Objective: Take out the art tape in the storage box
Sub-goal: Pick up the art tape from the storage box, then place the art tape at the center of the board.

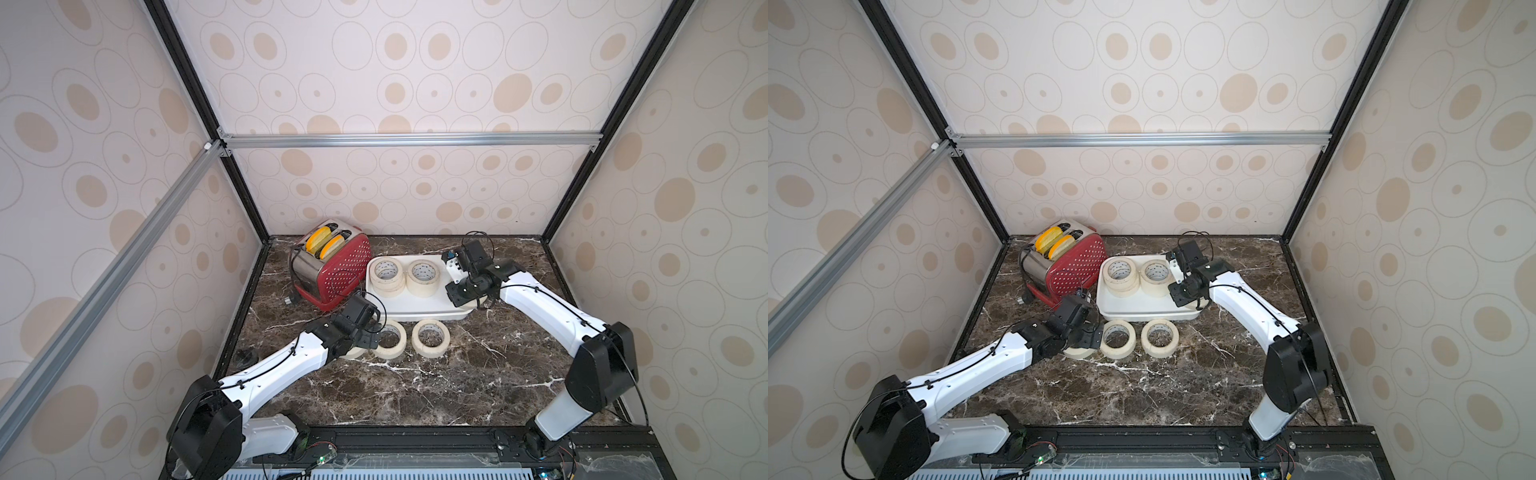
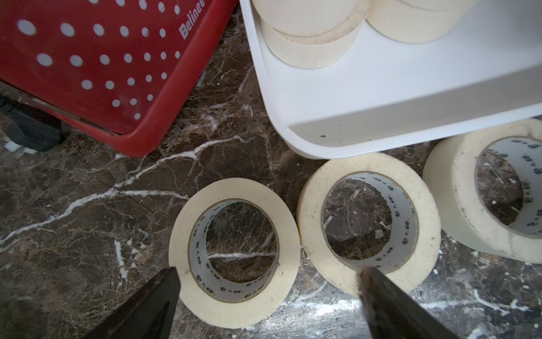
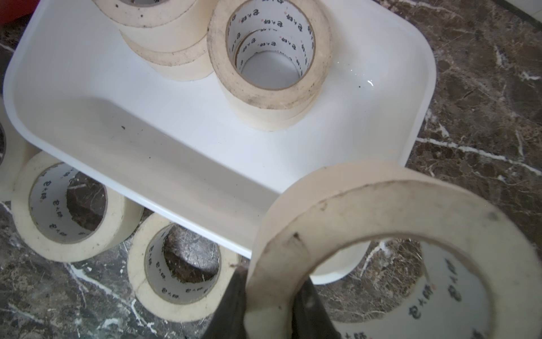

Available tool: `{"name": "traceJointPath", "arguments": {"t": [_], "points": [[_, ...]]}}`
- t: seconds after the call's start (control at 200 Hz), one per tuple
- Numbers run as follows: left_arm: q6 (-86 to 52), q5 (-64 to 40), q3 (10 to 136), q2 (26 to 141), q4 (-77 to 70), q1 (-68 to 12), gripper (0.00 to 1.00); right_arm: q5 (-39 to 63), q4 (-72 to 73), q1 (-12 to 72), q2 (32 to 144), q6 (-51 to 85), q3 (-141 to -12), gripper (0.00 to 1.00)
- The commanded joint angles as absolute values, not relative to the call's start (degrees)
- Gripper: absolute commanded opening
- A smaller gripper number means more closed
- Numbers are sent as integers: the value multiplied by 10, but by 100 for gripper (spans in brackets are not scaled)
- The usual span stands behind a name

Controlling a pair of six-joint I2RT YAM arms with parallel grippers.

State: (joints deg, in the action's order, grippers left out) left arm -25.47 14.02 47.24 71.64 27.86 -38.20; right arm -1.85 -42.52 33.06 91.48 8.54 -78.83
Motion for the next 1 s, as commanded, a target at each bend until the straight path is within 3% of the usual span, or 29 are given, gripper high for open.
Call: {"name": "traceJointPath", "arguments": {"t": [0.0, 0.481, 0.997], "points": [[-253, 144, 486, 721, 278, -381, 99, -25, -440, 327, 868, 85, -752, 19], [-249, 137, 509, 744, 269, -381, 99, 7, -421, 327, 778, 125, -615, 19], [-250, 140, 509, 748, 271, -381, 99, 43, -371, 327, 831, 140, -553, 19]]}}
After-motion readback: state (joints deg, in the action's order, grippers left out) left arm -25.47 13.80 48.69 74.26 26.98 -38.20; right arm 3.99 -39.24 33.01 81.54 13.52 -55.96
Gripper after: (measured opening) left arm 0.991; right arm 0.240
